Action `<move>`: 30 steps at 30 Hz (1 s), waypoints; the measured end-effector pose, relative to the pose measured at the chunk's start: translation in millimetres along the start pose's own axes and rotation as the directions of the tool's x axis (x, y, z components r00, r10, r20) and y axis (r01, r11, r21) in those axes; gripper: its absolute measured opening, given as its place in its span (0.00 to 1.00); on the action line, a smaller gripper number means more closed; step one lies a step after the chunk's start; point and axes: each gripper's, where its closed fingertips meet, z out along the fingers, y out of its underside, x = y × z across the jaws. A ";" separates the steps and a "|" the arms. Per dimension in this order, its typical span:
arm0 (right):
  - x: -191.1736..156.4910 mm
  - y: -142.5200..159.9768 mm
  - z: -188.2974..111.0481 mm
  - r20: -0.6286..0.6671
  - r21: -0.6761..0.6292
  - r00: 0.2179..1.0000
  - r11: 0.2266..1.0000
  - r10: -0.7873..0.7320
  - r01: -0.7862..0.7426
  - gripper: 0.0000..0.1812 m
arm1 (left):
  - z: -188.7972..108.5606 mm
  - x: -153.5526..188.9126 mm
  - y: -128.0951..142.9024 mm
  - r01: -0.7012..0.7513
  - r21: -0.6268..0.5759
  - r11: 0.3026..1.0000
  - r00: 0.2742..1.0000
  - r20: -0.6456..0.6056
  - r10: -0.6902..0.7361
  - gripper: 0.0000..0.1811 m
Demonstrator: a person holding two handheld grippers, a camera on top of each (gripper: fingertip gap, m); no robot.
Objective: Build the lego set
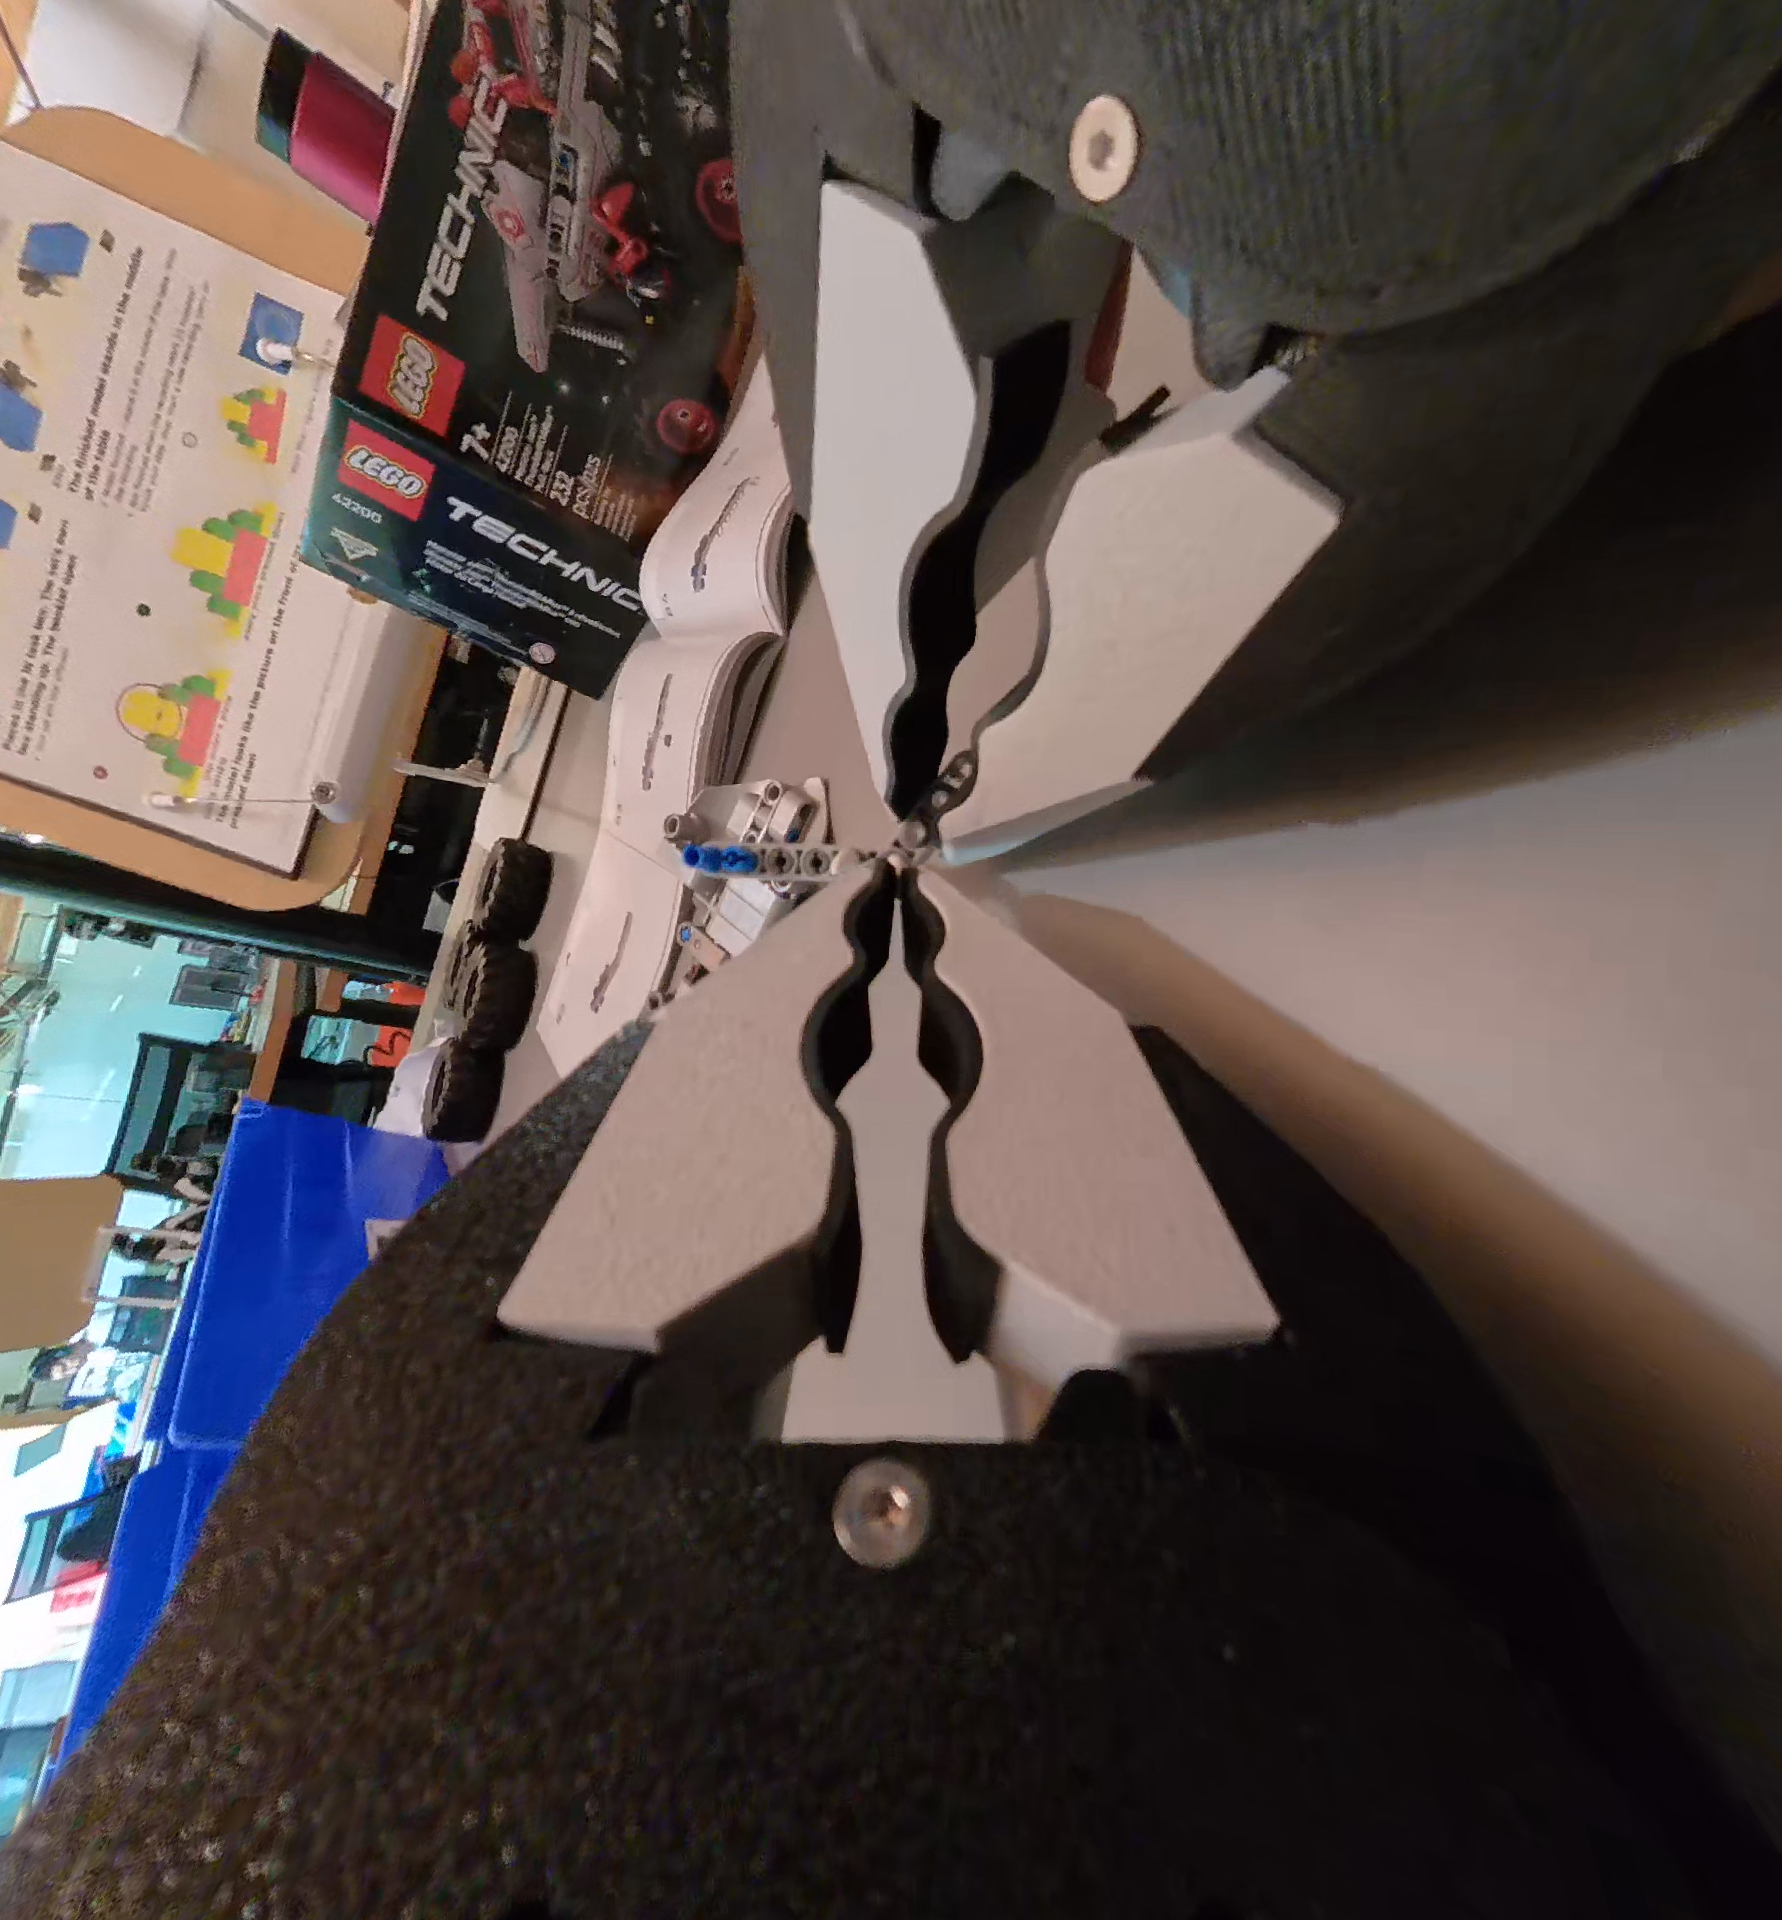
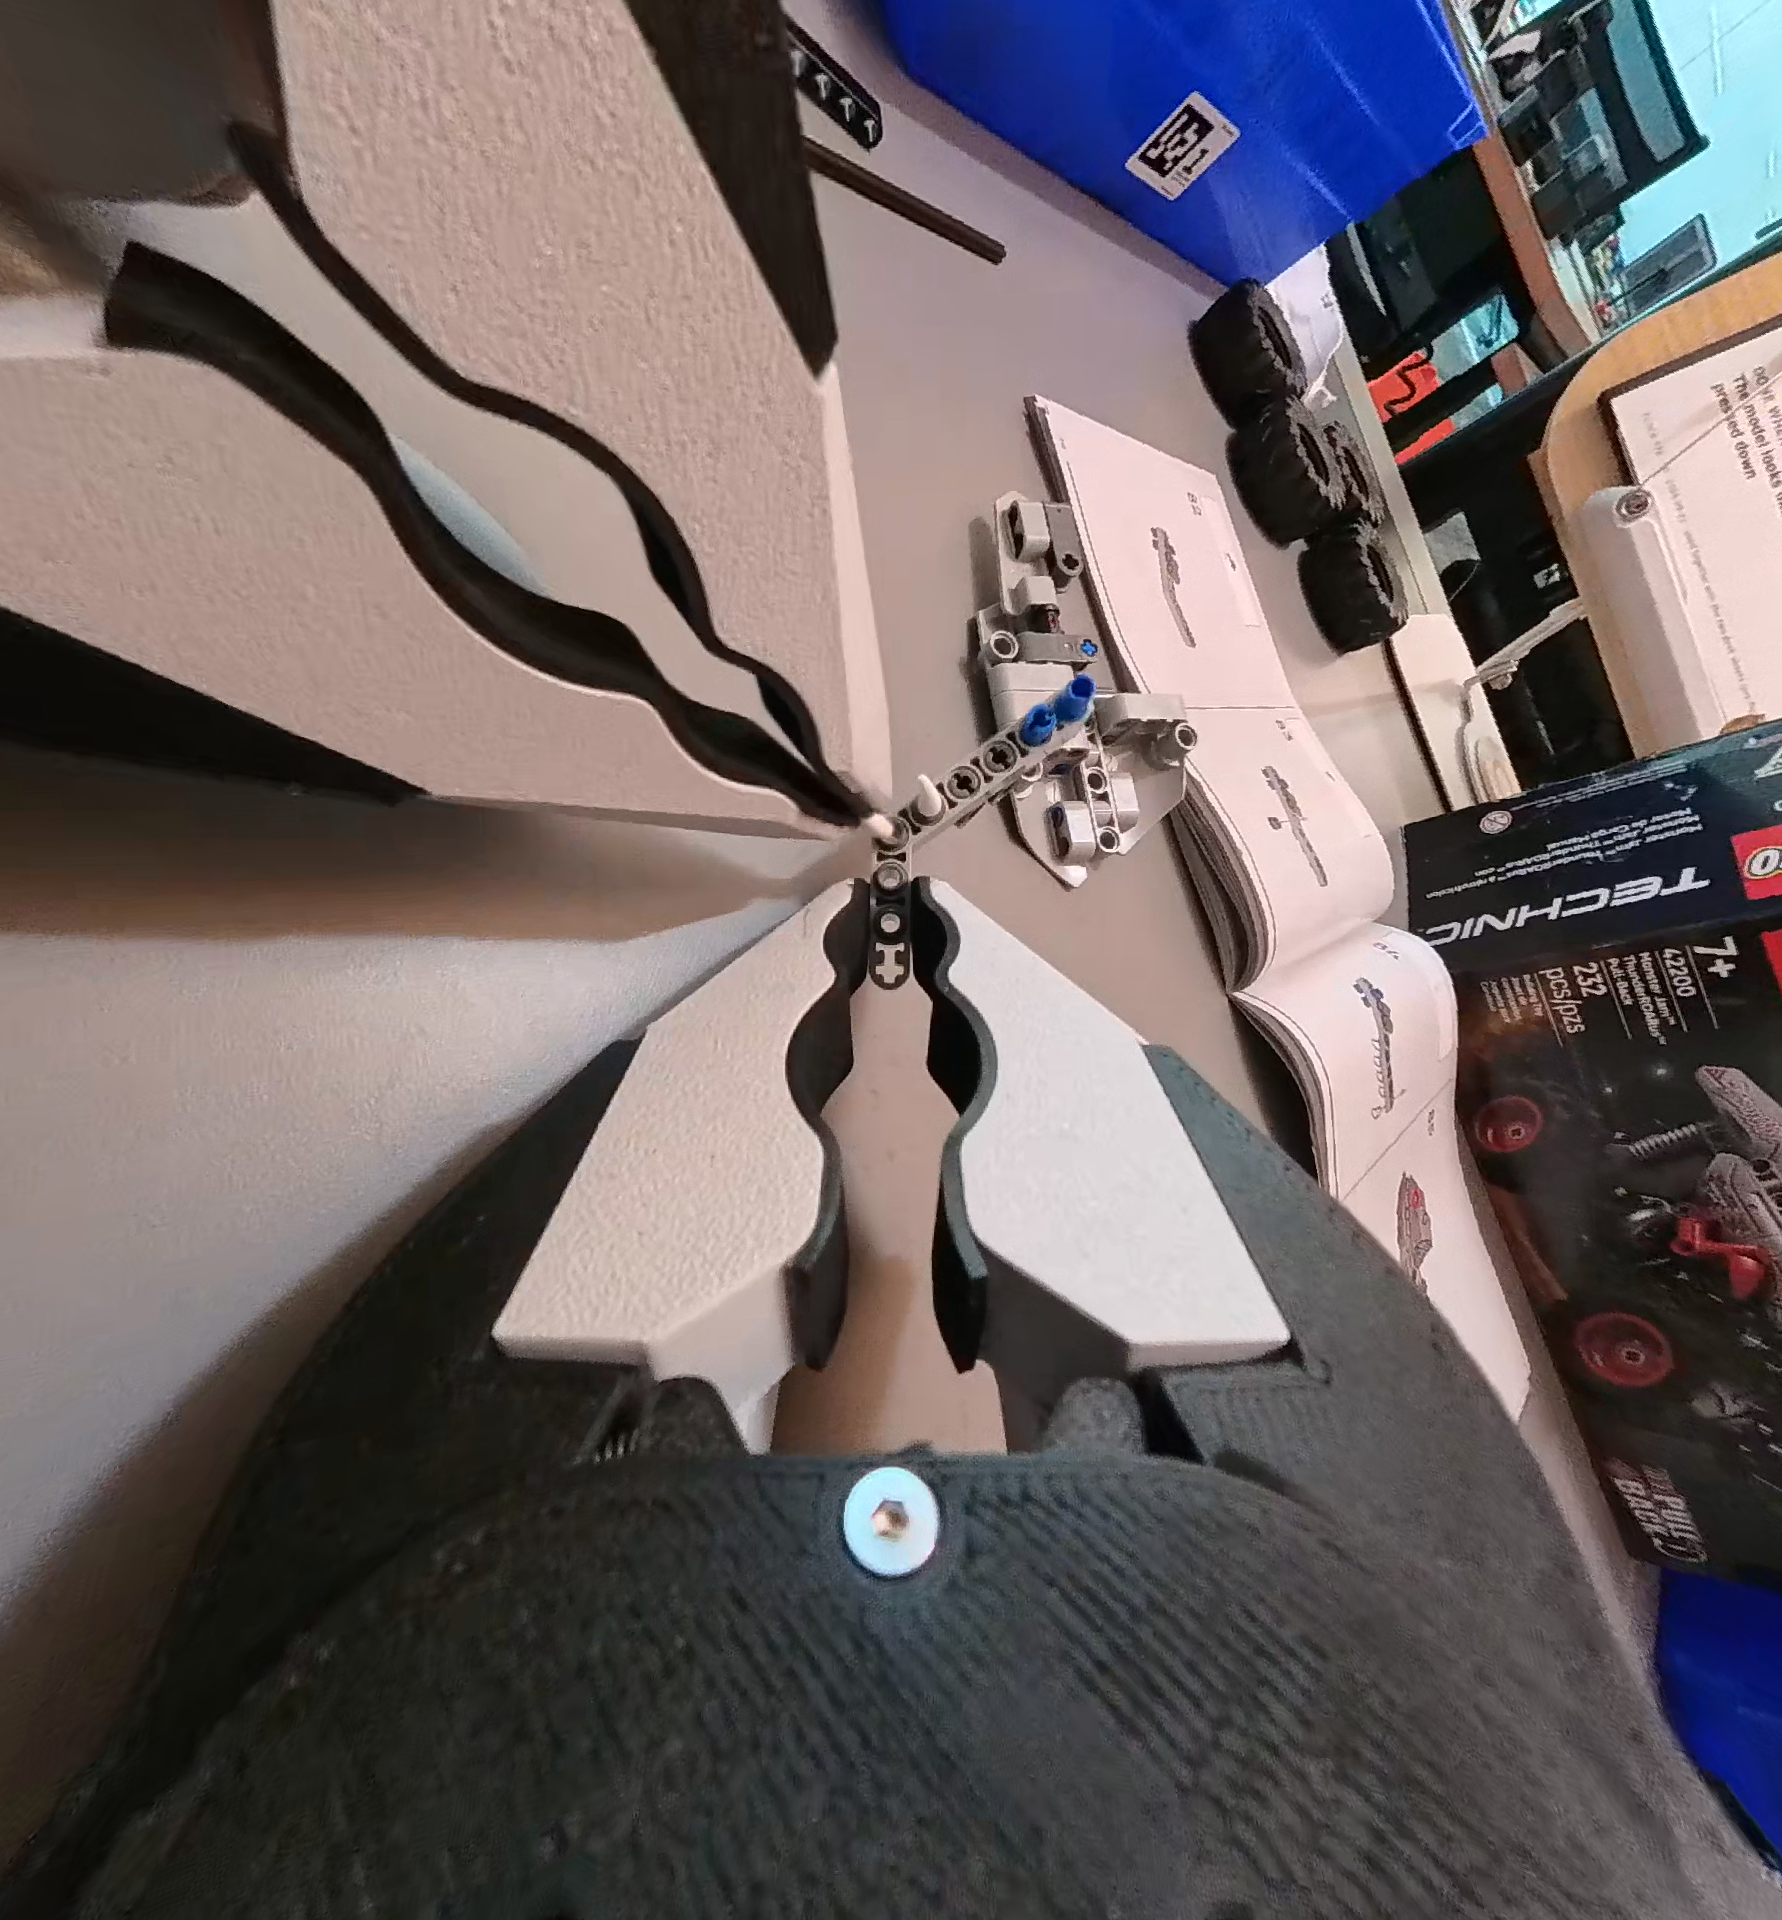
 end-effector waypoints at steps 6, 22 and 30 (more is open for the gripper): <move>-1.1 -0.5 0.0 0.008 0.004 1.000 1.000 -0.013 0.013 0.04 | 0.2 0.7 1.6 -0.052 0.000 0.999 0.999 -0.011 0.052 0.00; -6.5 -3.2 1.2 0.053 0.038 0.991 0.992 -0.120 0.118 0.04 | -1.0 1.4 9.1 -0.484 -0.043 0.874 0.870 -0.129 0.475 0.00; -8.1 -2.1 2.1 0.090 0.033 0.988 0.992 -0.124 0.122 0.03 | 0.7 1.5 9.3 -0.589 -0.060 0.806 0.800 -0.186 0.570 0.00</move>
